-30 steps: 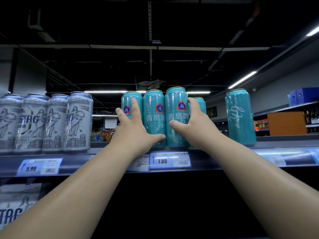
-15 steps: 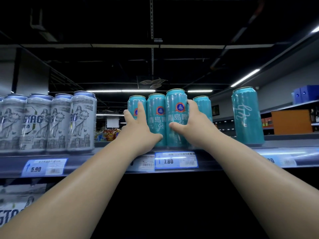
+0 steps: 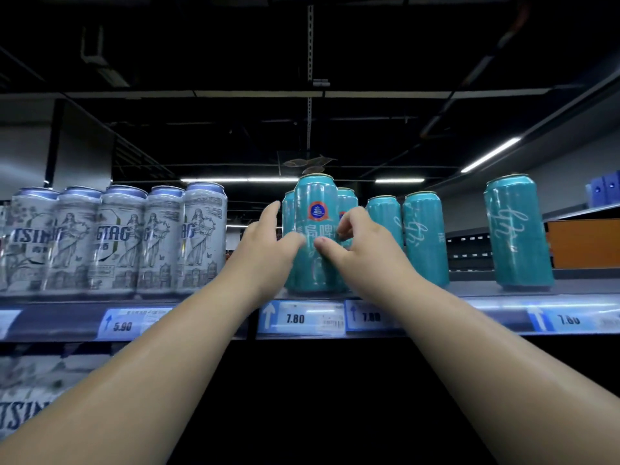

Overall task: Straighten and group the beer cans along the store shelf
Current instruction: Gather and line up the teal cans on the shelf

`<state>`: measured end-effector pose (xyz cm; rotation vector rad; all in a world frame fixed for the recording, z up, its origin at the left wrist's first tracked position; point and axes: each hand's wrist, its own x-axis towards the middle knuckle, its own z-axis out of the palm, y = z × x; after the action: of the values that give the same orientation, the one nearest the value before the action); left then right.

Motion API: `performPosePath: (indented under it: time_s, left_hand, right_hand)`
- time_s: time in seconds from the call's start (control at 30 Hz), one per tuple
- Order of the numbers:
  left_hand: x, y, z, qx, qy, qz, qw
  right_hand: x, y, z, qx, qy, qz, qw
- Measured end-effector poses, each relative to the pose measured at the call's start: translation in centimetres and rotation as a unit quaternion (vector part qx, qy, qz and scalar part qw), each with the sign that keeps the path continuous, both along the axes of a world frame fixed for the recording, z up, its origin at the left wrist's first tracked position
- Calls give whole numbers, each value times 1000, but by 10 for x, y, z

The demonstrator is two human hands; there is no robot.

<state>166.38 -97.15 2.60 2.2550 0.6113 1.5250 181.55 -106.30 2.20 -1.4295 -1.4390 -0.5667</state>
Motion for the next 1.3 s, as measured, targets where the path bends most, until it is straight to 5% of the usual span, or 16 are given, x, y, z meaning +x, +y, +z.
performPosePath:
  time_s: [0.23,0.6,0.8,1.0,1.13,1.3]
  left_hand:
    - [2,15,4,-97,-1,-174,980]
    - [17,38,8,-125,-21,-243,962]
    - [18,29,-4,-15,5,-95,995]
    - [11,5,-9,94,46,81,991]
    - [31,-15,-12,285,39,214,934]
    - [52,-13,-13,284,78,284,913]
  right_hand:
    - [-8,1,-1,-18,-36,-53,998]
    - [15,8,7,-162,30,39,985]
    - [20,7,8,-166,24,54,984]
    - [35,-4,13,-164,37,107,980]
    - [61,-20,20,-104,9,11,994]
    - [97,-18,28,-59,31,-179,982]
